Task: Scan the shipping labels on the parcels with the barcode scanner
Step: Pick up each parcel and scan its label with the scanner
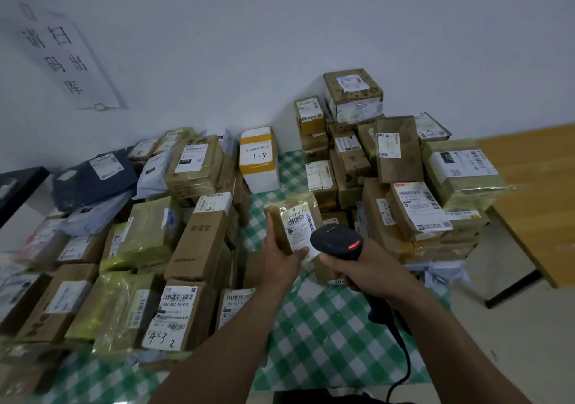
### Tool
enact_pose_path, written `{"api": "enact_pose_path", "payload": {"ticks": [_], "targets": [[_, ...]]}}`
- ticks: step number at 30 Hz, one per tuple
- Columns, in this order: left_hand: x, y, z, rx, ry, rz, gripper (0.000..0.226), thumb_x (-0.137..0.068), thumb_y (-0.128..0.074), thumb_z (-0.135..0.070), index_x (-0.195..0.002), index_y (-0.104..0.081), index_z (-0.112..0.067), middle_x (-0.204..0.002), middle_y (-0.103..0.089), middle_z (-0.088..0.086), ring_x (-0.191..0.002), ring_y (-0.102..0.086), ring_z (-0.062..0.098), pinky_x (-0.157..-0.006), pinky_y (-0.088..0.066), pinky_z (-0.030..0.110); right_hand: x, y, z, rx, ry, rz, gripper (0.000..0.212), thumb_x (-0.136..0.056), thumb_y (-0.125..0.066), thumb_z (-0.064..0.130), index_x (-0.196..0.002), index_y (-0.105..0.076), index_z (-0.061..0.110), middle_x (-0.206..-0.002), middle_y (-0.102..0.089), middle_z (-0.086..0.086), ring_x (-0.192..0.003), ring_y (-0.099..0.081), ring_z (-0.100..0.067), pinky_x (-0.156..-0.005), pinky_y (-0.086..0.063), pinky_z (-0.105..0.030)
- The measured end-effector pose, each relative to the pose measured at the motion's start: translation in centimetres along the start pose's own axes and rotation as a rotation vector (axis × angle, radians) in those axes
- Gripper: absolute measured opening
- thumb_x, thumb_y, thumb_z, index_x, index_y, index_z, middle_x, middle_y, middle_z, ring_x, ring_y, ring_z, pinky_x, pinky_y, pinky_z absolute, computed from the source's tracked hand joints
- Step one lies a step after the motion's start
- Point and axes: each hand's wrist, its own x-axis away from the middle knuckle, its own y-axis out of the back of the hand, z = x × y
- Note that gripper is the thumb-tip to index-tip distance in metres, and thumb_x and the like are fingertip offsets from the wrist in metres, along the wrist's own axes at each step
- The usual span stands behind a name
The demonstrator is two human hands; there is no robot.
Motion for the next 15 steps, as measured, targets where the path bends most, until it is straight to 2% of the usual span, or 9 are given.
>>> {"api": "enact_pose_path", "payload": {"ticks": [3,5,7,9,11,15], "targets": [[0.7,0.8,-2.0,-0.010,0.038,0.063,0.122,-0.079,-0.087,-0.007,-0.162,-0.007,-0.047,-0.145,-0.056,-0.006,-0.121,-0.059,0.004,-0.105,-0.054,0.047,-0.3,0.1,-0.4,-0.013,0.002,-0.003,0.018,-0.095,-0.075,0.030,-0.112,-0.069,0.031,-0.079,-0.075,0.002,-0.059,-0.062,0.000,-0.056,-0.050,-0.016],[0.1,2.1,-2.7,-0.025,0.091,0.105,0.119,-0.083,-0.085,-0.008,-0.164,-0.004,-0.043,-0.145,-0.058,-0.008,-0.115,-0.059,0.001,-0.109,-0.051,0.044,-0.6,0.3,-0.9,-0.037,-0.007,-0.007,0.022,-0.094,-0.076,0.030,-0.114,-0.068,0.036,-0.090,-0.077,0.000,-0.062,-0.063,-0.001,-0.059,-0.051,-0.017],[-1.0,4.1,-2.8,-0.108,0.147,0.104,0.118,-0.083,-0.086,-0.014,-0.163,-0.004,-0.045,-0.144,-0.056,-0.016,-0.125,-0.055,0.007,-0.113,-0.045,0.041,-0.8,0.3,-1.3,-0.043,-0.017,-0.001,0.023,-0.094,-0.076,0.030,-0.113,-0.067,0.039,-0.093,-0.078,0.002,-0.064,-0.065,-0.002,-0.059,-0.052,-0.017],[-2.0,6.2,-2.6,-0.178,0.187,0.077,0.116,-0.083,-0.086,-0.020,-0.162,-0.005,-0.047,-0.147,-0.056,-0.012,-0.135,-0.052,0.015,-0.116,-0.042,0.046,-1.2,0.2,-1.7,-0.041,-0.026,0.008,0.026,-0.094,-0.076,0.030,-0.116,-0.067,0.039,-0.093,-0.077,0.006,-0.065,-0.066,0.001,-0.060,-0.052,-0.016],[-2.3,7.5,-2.1,-0.233,0.234,0.083,0.108,-0.087,-0.082,-0.024,-0.163,-0.007,-0.045,-0.145,-0.060,-0.007,-0.135,-0.055,0.020,-0.115,-0.043,0.049,-1.7,0.0,-2.0,-0.021,-0.037,0.017,0.029,-0.094,-0.076,0.031,-0.120,-0.066,0.039,-0.096,-0.076,0.006,-0.068,-0.068,0.000,-0.062,-0.053,-0.018],[-2.5,7.7,-0.3,-0.376,0.265,0.141,0.076,-0.096,-0.066,-0.022,-0.157,-0.026,-0.045,-0.144,-0.061,-0.002,-0.131,-0.058,0.025,-0.114,-0.044,0.052,-2.8,-0.6,-2.8,0.005,-0.072,0.031,0.030,-0.092,-0.078,0.037,-0.118,-0.065,0.046,-0.094,-0.078,0.006,-0.074,-0.070,-0.012,-0.071,-0.059,-0.032]]}}
